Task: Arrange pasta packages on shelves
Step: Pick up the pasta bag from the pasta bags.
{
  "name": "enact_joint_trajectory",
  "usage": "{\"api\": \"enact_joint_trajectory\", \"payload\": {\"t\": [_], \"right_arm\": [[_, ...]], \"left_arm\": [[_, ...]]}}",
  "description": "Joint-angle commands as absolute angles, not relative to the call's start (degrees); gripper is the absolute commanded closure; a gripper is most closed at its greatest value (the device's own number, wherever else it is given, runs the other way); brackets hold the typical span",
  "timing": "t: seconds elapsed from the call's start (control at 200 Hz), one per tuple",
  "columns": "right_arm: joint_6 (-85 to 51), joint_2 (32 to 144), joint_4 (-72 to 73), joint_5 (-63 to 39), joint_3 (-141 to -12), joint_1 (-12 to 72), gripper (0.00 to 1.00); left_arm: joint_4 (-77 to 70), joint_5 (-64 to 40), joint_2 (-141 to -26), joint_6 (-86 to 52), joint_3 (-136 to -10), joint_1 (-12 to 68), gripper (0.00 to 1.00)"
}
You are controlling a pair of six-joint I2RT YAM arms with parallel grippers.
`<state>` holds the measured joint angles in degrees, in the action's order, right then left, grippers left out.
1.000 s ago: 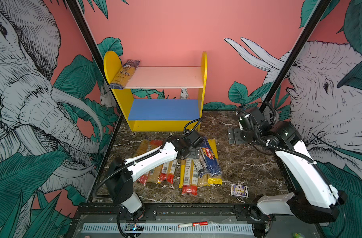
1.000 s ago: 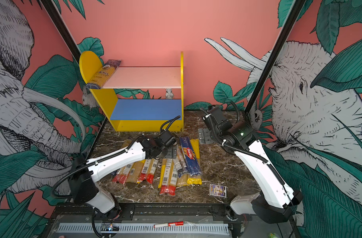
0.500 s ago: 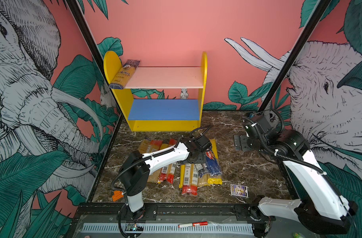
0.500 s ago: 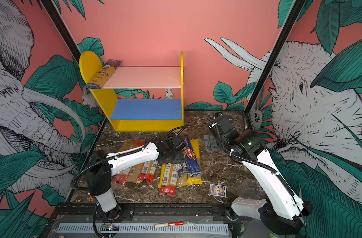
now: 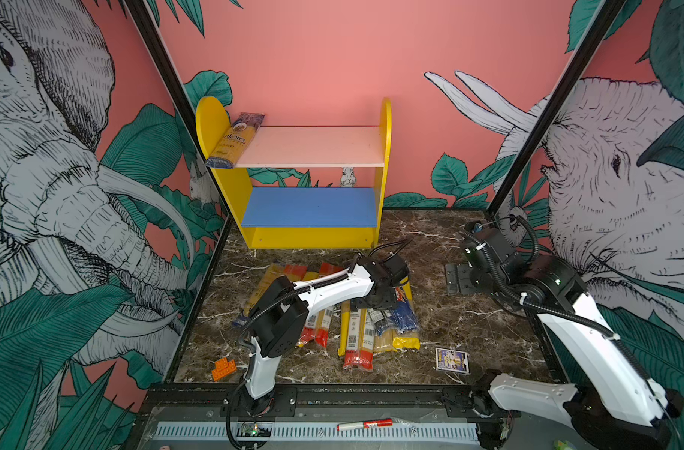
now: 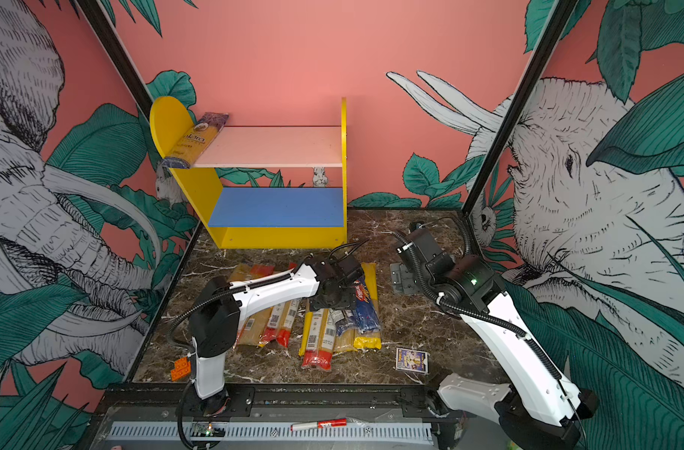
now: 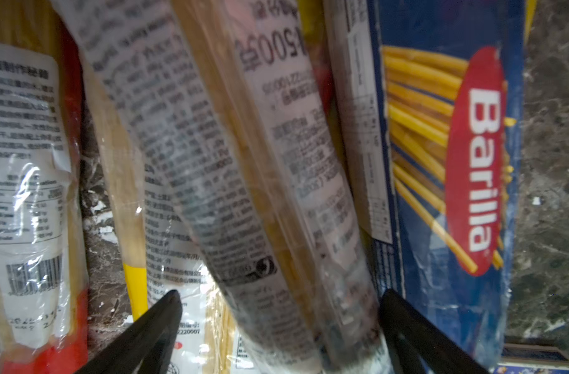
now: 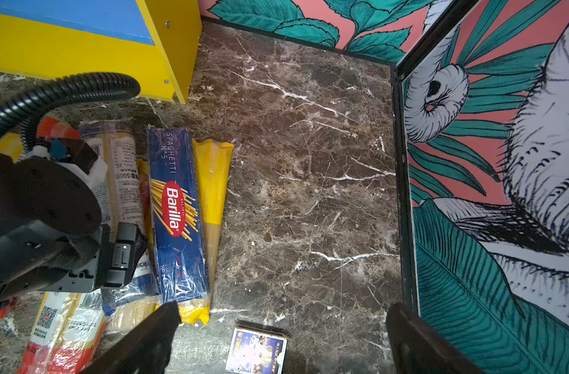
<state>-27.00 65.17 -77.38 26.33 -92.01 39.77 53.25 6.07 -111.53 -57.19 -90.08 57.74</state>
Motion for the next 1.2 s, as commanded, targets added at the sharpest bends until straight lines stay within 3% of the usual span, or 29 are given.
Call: {"api": "enact_joint_trajectory", "payload": {"t": [0.0,0.61,0.77,1.08,1.195], "right_arm": [[-28.8,63.7,-77.9,28.2,-91.3,40.0,0.01],[-29.2,59.3,-76.8,27.0,-87.2,40.0,0.01],[-29.1,58.5,-77.1,27.3,-86.9,40.0,0.01],[-29.2,58.4,-76.7,26.8,-86.4,40.0,0.01],[-28.5,58.9,-76.6,26.8,-86.7,40.0,0.01]], "left_arm": [[57.0,4.8,-111.3,-57.9,-91.7,58.1,0.04],[55.2,3.0,-114.2,-59.6,-89.9,59.9,0.07],[54.7,2.8,-114.3,-59.8,-88.8,59.9,0.16],[55.4,5.5,-108.0,-60.5,-81.6,59.9,0.45],[55.0,6.1,-105.4,-60.7,-78.1,59.9,0.46]]}}
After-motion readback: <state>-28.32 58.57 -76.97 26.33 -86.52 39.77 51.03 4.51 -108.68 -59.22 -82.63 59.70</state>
